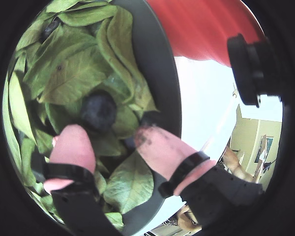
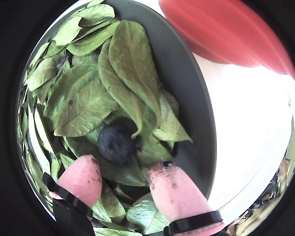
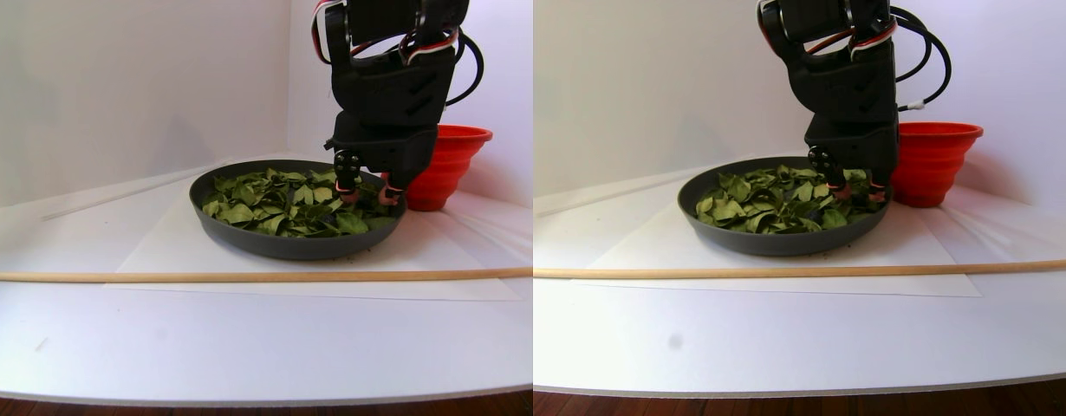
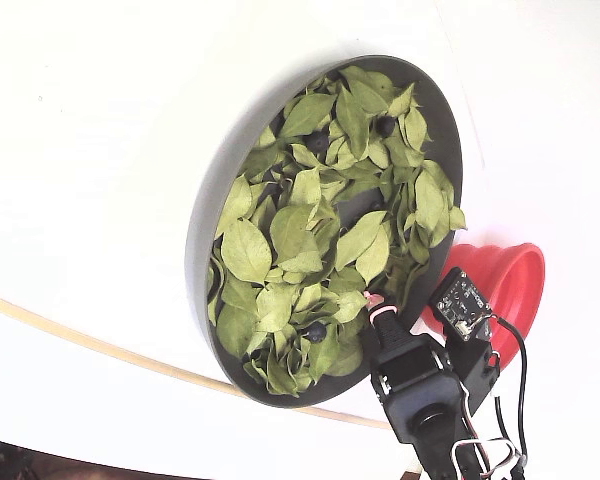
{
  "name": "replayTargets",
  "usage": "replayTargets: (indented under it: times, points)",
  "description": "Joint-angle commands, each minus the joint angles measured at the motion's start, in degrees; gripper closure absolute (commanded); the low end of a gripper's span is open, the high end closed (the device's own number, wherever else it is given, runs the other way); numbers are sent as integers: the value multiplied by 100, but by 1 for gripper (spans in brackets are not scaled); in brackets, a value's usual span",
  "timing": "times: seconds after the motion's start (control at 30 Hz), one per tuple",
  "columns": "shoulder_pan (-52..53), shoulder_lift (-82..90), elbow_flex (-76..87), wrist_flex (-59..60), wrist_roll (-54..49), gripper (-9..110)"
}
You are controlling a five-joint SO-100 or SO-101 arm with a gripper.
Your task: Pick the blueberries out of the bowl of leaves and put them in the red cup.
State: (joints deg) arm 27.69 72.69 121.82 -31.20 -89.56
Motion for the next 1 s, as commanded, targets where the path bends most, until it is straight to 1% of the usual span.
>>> replayTargets:
  times: [0.0, 0.97]
  points:
    - [-9, 35, -220, -193, 44, 83]
    - [-35, -809, -633, -791, 211, 83]
